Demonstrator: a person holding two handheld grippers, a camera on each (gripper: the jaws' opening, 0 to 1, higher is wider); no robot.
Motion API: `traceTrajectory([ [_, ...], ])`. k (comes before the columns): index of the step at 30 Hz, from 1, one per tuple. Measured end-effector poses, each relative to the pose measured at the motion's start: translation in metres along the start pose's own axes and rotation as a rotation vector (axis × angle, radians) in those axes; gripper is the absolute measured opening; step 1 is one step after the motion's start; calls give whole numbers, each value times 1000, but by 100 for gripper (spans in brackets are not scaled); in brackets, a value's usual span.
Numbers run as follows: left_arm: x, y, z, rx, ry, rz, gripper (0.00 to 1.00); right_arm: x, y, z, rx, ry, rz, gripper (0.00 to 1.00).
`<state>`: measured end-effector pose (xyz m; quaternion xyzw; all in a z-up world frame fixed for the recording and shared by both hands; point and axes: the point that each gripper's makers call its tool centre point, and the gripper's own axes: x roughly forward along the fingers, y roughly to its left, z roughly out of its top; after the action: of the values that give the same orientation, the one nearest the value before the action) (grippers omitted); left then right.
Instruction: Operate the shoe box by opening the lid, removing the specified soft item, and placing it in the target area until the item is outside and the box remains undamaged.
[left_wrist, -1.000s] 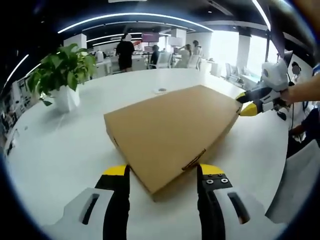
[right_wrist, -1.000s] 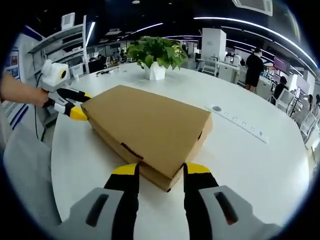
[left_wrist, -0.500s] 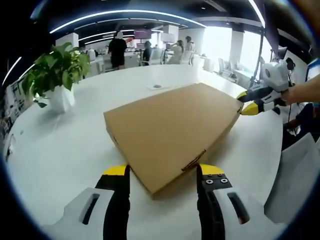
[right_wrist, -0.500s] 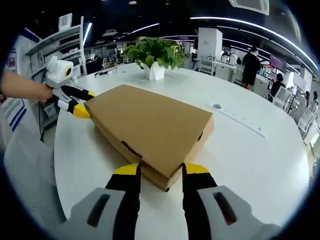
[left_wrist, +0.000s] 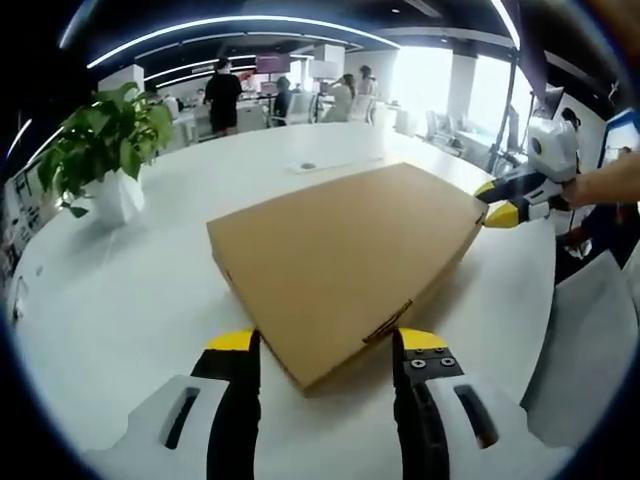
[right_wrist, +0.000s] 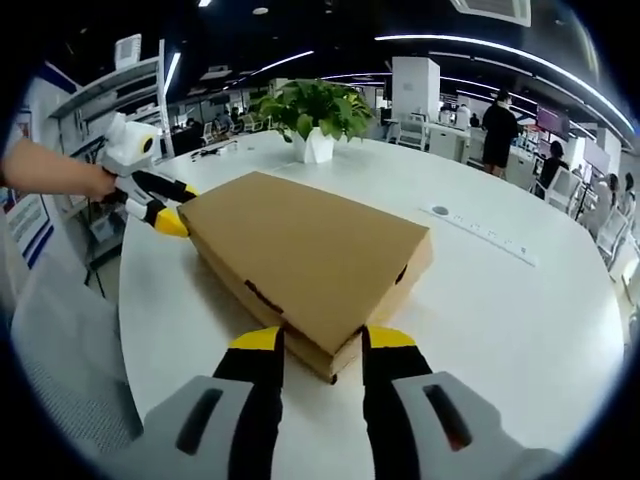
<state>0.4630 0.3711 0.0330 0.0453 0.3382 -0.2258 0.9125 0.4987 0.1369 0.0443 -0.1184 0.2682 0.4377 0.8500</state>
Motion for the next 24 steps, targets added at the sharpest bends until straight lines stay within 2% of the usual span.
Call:
traceTrajectory([
  [24,-31,4,-26,29,52,-50,51,-12,50,-10,1,-15,7,24],
])
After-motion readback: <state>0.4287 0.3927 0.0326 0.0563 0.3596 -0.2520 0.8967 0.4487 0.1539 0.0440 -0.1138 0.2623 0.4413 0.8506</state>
